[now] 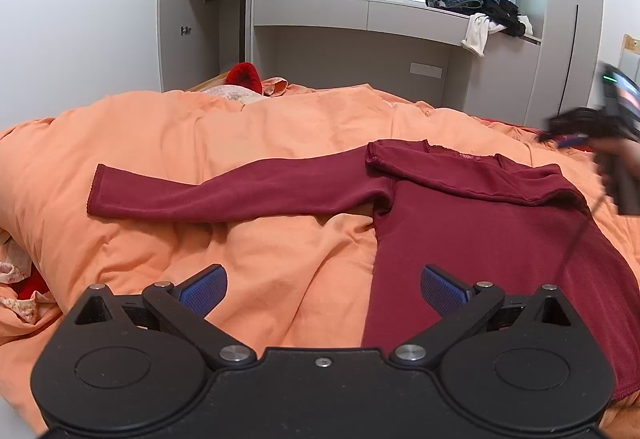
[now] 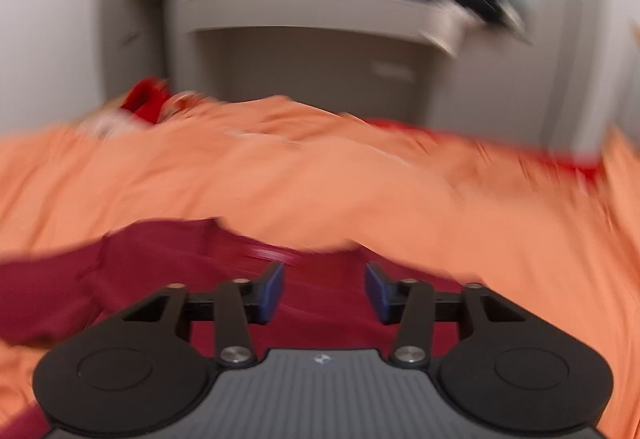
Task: Fold small clothes
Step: 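Carry the sleeve across the shirt body with the right tool, then open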
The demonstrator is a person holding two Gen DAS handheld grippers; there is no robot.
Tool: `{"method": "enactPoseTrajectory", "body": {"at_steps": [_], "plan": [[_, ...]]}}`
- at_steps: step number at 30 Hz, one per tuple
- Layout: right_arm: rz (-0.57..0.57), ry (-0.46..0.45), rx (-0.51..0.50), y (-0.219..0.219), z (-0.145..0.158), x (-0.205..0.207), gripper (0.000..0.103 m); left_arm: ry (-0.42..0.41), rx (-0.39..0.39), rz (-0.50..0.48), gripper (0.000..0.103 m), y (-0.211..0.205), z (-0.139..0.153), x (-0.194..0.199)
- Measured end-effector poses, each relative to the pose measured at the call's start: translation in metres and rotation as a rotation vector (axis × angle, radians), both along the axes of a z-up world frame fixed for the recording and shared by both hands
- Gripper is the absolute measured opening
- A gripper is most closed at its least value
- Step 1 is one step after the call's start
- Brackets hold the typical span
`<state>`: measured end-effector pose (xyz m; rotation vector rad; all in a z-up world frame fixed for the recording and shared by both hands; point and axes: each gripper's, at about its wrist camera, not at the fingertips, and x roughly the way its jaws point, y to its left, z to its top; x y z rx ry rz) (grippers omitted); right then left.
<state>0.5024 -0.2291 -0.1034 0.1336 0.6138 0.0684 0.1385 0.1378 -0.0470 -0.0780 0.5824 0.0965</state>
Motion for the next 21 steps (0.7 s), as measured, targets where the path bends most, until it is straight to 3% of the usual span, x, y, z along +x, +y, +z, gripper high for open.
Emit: {"method": "enactPoseTrajectory", "body": {"at_steps": [2,4,6,8,10,12,16,17,18,21], "plan": [[-0.027,0.040,0.200,-0.051,-0.005,-0.001,0.052,0.003,-0.006,0.002,0.103,0.000,-0.001,0.001],[-0.092,0.032,0.211,-0.080,-0.001,0.004,0.059,0.001,-0.005,0.001,0.103,-0.003,0.000,0.002],[-0.149,0.020,0.100,-0.097,0.007,0.021,0.078,-0.001,0.008,-0.001,0.103,-0.006,0.000,0.002],[-0.175,0.054,-0.129,-0.096,0.008,0.045,0.081,0.004,0.024,-0.001,0.103,-0.010,-0.001,0.004],[-0.127,0.139,-0.302,-0.086,-0.002,0.066,0.080,0.015,0.038,0.002,0.103,-0.014,-0.004,0.007],[-0.035,0.219,-0.308,-0.078,-0.014,0.078,0.065,0.025,0.048,0.005,0.103,-0.016,-0.005,0.011],[0.016,0.212,-0.173,-0.075,-0.030,0.079,0.058,0.036,0.051,-0.004,0.103,-0.023,-0.008,0.017],[0.002,0.228,-0.168,-0.076,-0.033,0.084,0.049,0.039,0.054,-0.008,0.103,-0.025,-0.008,0.018],[-0.007,0.250,-0.147,-0.079,-0.038,0.090,0.032,0.042,0.060,-0.013,0.103,-0.027,-0.009,0.019],[-0.026,0.255,0.018,-0.096,-0.045,0.109,0.014,0.052,0.080,-0.019,0.103,-0.033,-0.012,0.022]]}}
